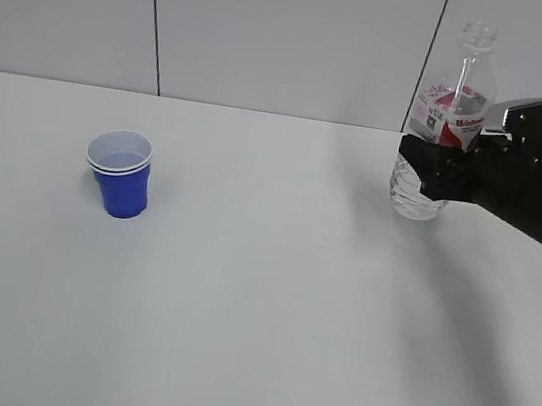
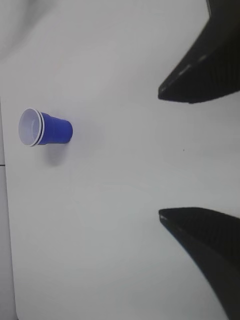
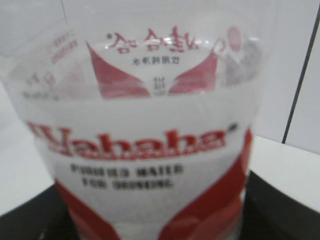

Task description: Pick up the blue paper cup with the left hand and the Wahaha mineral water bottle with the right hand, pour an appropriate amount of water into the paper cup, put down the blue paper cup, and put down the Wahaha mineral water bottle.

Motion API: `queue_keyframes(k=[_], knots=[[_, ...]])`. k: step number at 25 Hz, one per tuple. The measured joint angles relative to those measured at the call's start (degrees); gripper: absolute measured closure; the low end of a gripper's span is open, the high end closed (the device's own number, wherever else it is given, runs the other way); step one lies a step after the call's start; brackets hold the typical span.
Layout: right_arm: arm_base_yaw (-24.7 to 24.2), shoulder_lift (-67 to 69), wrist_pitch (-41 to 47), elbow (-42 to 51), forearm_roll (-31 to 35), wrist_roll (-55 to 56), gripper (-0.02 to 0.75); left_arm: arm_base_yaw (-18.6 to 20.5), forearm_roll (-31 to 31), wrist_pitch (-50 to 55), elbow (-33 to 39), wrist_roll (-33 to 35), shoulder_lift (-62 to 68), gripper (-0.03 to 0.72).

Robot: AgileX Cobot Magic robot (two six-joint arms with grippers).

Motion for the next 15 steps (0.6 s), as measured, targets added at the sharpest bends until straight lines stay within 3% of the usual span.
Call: queue_keyframes(k=[15], knots=[[0.0,9.7,-8.7,-0.4,1.8,0.1,0.267,0.0,0.0,0.0,0.0,0.0,0.0,0.202]])
